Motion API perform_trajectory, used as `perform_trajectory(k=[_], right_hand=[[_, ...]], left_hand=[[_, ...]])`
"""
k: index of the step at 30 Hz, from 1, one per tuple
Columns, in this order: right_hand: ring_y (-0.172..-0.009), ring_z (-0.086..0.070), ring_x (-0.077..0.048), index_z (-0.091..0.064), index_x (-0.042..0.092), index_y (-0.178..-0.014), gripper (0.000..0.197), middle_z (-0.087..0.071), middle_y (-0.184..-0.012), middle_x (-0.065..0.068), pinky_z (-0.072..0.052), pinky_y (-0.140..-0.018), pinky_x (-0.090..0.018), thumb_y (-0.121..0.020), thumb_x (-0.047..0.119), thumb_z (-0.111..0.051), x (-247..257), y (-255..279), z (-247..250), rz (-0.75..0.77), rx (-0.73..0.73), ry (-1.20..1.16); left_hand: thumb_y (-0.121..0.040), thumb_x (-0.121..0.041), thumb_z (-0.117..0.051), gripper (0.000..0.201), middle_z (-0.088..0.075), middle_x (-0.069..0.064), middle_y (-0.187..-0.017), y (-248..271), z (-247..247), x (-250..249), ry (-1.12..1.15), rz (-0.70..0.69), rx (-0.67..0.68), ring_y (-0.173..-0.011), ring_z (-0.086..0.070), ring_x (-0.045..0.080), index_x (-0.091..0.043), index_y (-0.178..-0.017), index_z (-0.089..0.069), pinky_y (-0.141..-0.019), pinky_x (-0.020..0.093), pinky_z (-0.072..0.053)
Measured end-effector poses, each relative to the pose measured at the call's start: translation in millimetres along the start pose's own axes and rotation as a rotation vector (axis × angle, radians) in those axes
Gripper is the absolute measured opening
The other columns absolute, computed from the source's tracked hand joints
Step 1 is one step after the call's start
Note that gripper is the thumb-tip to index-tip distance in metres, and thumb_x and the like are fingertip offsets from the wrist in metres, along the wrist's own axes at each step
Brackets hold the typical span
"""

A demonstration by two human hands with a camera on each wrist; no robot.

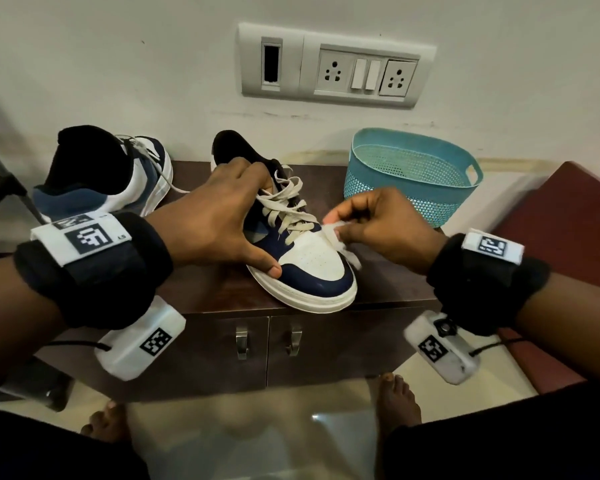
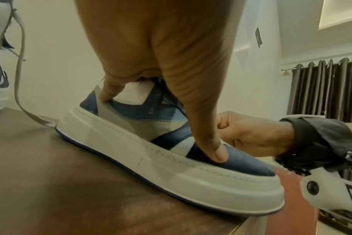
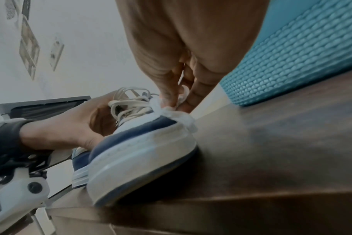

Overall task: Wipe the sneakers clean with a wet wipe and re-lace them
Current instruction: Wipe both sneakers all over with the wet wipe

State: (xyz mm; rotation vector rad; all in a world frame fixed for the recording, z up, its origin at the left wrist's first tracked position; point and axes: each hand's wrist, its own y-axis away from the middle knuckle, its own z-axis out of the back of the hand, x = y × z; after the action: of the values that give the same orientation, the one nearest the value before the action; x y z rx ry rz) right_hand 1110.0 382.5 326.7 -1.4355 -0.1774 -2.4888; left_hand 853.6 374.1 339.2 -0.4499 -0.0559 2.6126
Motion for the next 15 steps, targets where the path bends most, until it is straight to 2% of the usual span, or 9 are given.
perform_trajectory(k=[3,6,9,12,15], right_hand=[[-0.073,-0.070,-0.012,-0.074,-0.002,-0.095,0.012,-0.075,-0.087,-0.015,-0.062,-0.074,-0.024,-0.086,-0.010,-0.072,3,-10,-6,-0.030,-0.039,-0.072],[-0.069,-0.069,-0.008,-0.075,-0.006,-0.097,0.013,-0.076,-0.087,-0.016,-0.060,-0.071,-0.019,-0.085,-0.010,-0.073,2,0,0,-0.040,-0.003,-0.041],[-0.066,-0.067,0.000,-0.079,-0.002,-0.092,0.013,-0.078,-0.080,-0.004,-0.052,-0.066,-0.011,-0.080,-0.007,-0.079,0,24,13,-0.024,0.095,0.113],[-0.073,-0.071,-0.005,-0.081,0.008,-0.088,0.015,-0.079,-0.082,-0.001,-0.054,-0.072,-0.013,-0.078,-0.003,-0.082,0,42,20,-0.057,0.225,0.150],[-0.068,-0.069,-0.006,-0.079,0.009,-0.085,0.019,-0.079,-0.083,-0.005,-0.054,-0.069,-0.012,-0.082,-0.009,-0.076,3,36,12,-0.006,0.125,0.177]], left_hand=[[-0.048,-0.065,-0.090,0.100,-0.036,-0.006,-0.117,2,0,0,0.003,0.005,-0.010,-0.108,-0.036,0.011,-0.021,-0.123,-0.041,-0.088,0.028,-0.035],[-0.047,-0.068,-0.088,0.101,-0.037,-0.005,-0.115,2,1,-1,-0.012,0.016,-0.009,-0.108,-0.037,0.013,-0.021,-0.123,-0.041,-0.088,0.030,-0.036],[-0.046,-0.068,-0.089,0.102,-0.037,-0.004,-0.116,1,3,0,-0.033,0.022,0.007,-0.108,-0.037,0.014,-0.021,-0.123,-0.041,-0.088,0.030,-0.036],[-0.046,-0.067,-0.089,0.101,-0.038,-0.005,-0.116,-1,4,-1,-0.048,0.010,0.028,-0.110,-0.039,0.016,-0.022,-0.123,-0.041,-0.089,0.033,-0.040],[-0.046,-0.066,-0.090,0.101,-0.038,-0.004,-0.119,-3,5,-3,-0.040,0.016,0.054,-0.112,-0.040,0.017,-0.024,-0.123,-0.040,-0.094,0.037,-0.044]])
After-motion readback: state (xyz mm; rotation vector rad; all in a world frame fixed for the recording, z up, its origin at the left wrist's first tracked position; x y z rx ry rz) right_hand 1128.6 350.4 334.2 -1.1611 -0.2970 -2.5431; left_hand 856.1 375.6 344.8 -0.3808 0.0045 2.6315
